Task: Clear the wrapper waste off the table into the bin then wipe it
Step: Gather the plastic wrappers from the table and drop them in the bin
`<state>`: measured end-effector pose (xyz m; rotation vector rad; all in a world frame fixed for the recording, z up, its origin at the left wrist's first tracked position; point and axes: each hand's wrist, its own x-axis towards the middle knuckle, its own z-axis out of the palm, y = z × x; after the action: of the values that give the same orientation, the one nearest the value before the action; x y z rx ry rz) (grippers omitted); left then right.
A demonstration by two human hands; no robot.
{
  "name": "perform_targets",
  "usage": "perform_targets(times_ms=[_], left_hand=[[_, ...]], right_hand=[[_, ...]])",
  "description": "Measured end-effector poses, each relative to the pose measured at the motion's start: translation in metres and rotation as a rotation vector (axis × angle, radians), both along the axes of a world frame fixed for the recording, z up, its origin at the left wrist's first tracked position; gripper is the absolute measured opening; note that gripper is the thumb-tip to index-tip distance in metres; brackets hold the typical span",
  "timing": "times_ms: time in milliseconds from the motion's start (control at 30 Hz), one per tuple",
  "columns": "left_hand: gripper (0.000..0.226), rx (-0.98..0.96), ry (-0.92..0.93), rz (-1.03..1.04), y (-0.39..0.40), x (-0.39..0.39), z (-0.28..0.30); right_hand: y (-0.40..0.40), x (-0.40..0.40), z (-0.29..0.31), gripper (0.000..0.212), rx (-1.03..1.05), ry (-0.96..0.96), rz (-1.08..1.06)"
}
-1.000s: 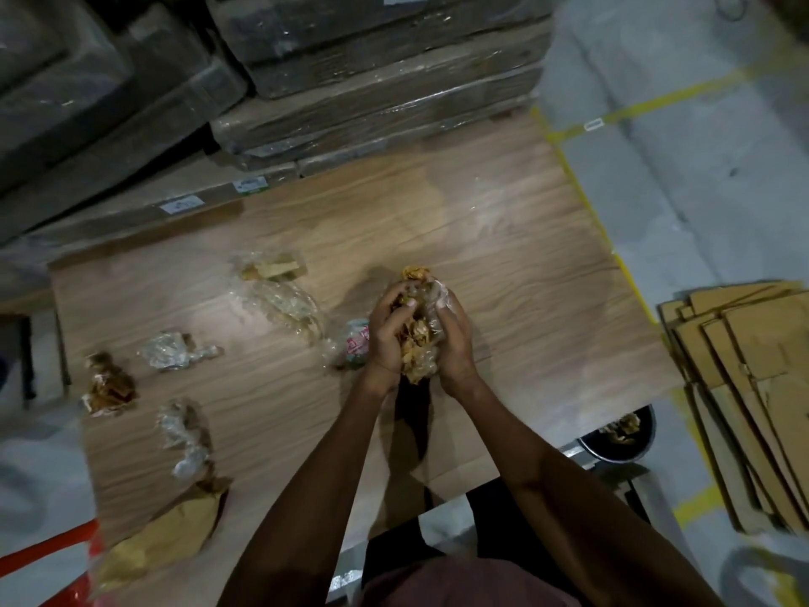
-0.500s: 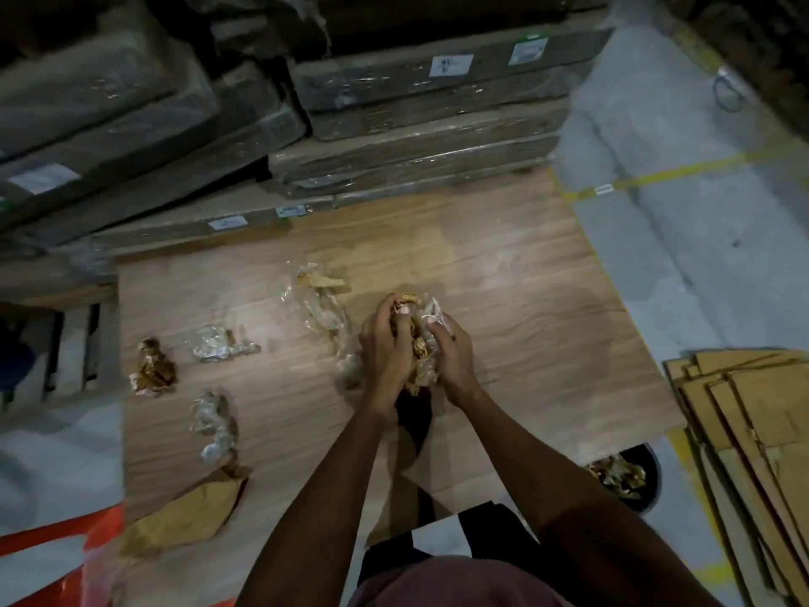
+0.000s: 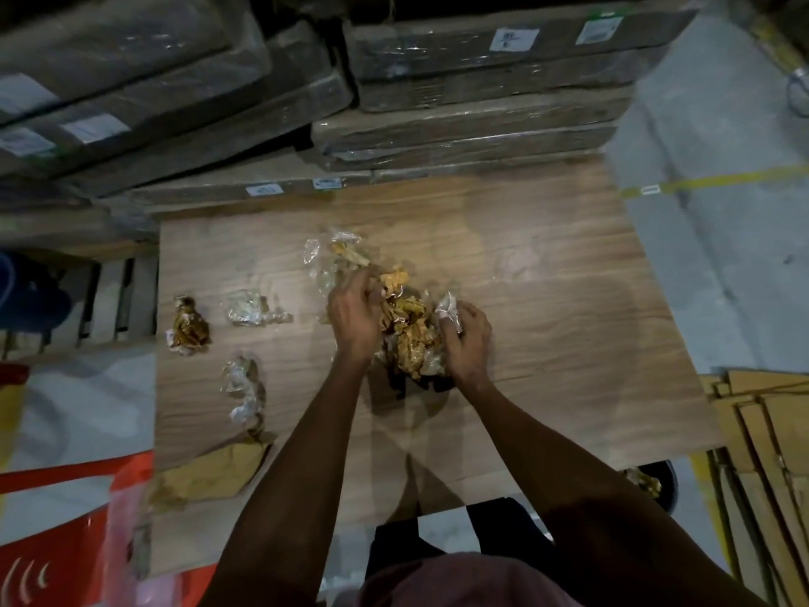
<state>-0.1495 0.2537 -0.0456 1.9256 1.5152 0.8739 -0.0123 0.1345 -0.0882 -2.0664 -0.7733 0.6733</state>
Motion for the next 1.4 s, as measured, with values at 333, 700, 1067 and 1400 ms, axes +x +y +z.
perform_targets(times_ms=[333, 700, 1067, 1400], left_hand=[[0.092, -0.199, 0.353, -0.07, 0.037, -0.04, -0.016], [0.047, -0.791, -0.276, -0.353, 0.005, 0.026, 0.01], [0.033, -1.035, -0.755, -0.234, -0.01, 0.052, 0.032], [0.052, -0.79, -0.718, -0.227, -0.017, 0.044, 0.073]], right_hand=[[-0.001, -0.004, -0.009, 0.066, -0.043, -0.065, -0.005], [0.015, -0.039, 0.007, 0.073, 0.029, 0.223, -0.15], [0.026, -0.025, 0.061, 0.032, 0.446, 0.484, -0.306], [0.031, -0.008, 0.118, 0.023, 0.476, 0.559, -0.176]])
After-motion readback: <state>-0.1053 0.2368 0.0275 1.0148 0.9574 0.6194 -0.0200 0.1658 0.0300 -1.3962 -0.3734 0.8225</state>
